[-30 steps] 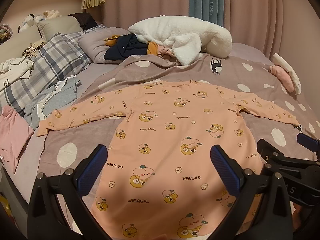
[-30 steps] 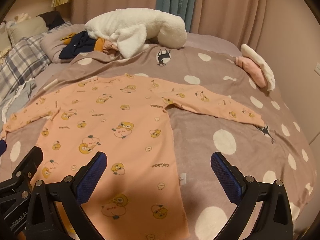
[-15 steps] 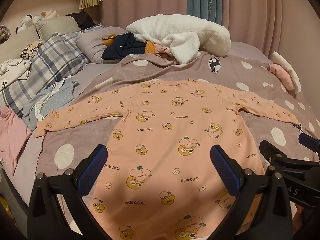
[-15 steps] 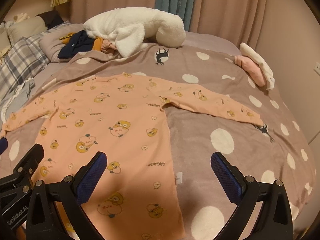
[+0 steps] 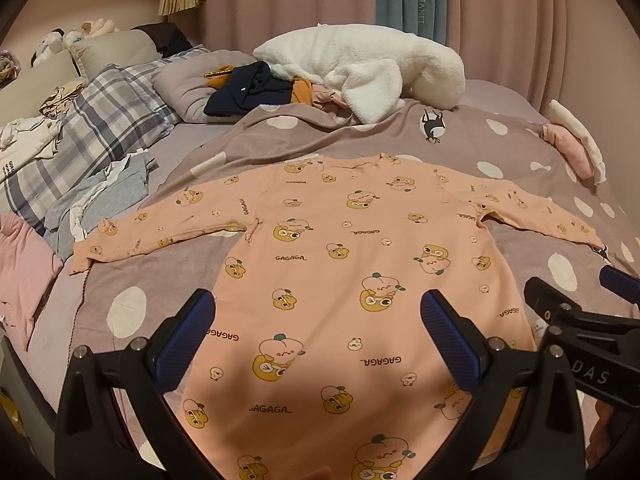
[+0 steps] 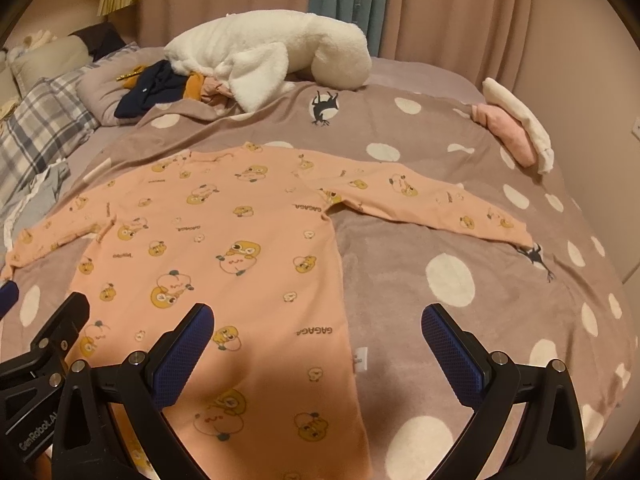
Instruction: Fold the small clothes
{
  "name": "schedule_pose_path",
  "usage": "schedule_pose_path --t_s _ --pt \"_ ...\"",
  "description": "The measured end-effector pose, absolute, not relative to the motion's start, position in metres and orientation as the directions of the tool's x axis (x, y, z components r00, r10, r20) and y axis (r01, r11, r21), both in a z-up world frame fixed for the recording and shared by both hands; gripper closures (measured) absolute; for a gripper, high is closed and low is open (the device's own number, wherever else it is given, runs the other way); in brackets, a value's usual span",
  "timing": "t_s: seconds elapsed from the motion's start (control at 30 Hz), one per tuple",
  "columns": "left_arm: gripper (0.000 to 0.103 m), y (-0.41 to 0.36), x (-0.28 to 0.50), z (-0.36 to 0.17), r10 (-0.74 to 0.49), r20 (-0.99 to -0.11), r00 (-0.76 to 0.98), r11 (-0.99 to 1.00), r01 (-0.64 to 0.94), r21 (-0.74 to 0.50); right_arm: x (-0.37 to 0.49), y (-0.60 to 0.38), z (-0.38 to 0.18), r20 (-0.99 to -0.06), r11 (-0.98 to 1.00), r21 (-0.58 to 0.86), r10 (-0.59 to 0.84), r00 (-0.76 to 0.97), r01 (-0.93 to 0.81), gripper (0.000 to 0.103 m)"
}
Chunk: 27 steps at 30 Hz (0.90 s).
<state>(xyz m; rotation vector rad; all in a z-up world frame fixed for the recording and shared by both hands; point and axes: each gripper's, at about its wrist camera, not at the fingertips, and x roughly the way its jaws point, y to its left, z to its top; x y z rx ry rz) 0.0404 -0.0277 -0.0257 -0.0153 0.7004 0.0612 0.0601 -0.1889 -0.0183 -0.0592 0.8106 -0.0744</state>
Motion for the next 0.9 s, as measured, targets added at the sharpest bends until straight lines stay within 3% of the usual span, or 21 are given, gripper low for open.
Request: schedule_pose_path --t_s 0.17,0.47,0.67,0.9 --pt "0.0 -0.025 0.041 -0.026 0.05 -0.643 0.765 0.998 -0.069 -0.004 0.062 -0.204 -0.015 -0.714 0.999 0.005 -0.019 0.7 0.032 0.0" --pt "0.001 -0.026 0.044 -0.031 0.057 -0.643 0.764 0.997 -0.073 0.001 0.079 -0.283 -0.019 -0.672 0.937 0.349 0.228 0.704 0.029 0.0" --pt "0.001 -0.032 0.047 -0.035 0.075 -0.64 0.765 0.997 -0.077 0.025 0.095 -0.382 -0.03 -0.68 0.878 0.423 0.146 0.718 0.222 0.0" --pt "0.001 -0.034 0.047 -0.04 0.054 -0.65 0.758 0.998 -0.067 0.005 0.13 -0.492 -0.071 -0.654 0.683 0.641 0.246 0.716 0.35 0.0"
